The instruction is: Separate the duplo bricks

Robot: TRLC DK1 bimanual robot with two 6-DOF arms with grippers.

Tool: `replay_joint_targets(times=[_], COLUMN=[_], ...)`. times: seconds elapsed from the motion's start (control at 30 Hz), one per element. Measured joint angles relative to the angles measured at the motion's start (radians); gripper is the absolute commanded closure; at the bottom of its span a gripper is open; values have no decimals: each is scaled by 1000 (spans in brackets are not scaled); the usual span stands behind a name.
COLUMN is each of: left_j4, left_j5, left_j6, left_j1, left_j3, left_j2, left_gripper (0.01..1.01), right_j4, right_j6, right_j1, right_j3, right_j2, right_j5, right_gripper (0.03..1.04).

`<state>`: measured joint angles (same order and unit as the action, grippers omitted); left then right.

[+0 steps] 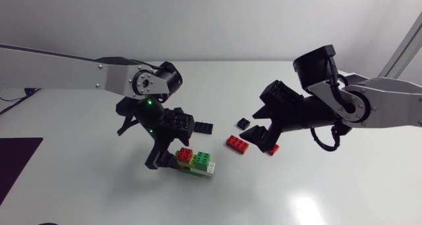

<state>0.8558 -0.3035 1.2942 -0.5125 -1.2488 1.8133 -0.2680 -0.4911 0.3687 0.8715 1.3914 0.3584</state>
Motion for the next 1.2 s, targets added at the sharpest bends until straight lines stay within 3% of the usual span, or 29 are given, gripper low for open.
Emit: replay_joint_targets(times=[0.13, 0.33, 0.77, 1.2], left_j4=[0, -23, -24, 38], left_j5=[0, -4, -39, -68], left_j6=[0, 0, 20, 23], left_j1=[0, 5, 14, 13], left_j3=[-7, -8, -8, -32], left_j2=[5, 32, 39, -34], left_gripper=[385, 857, 869, 869], right_j4=[-7, -14, -15, -14], right_j6=[0, 0, 0, 5], right_j1=[39, 113, 227, 245], right_j3=[-14, -54, -72, -72], right_j2=[-13, -14, -18, -18], right_j5=[0, 0, 32, 61], right_gripper=[103, 103, 103, 103])
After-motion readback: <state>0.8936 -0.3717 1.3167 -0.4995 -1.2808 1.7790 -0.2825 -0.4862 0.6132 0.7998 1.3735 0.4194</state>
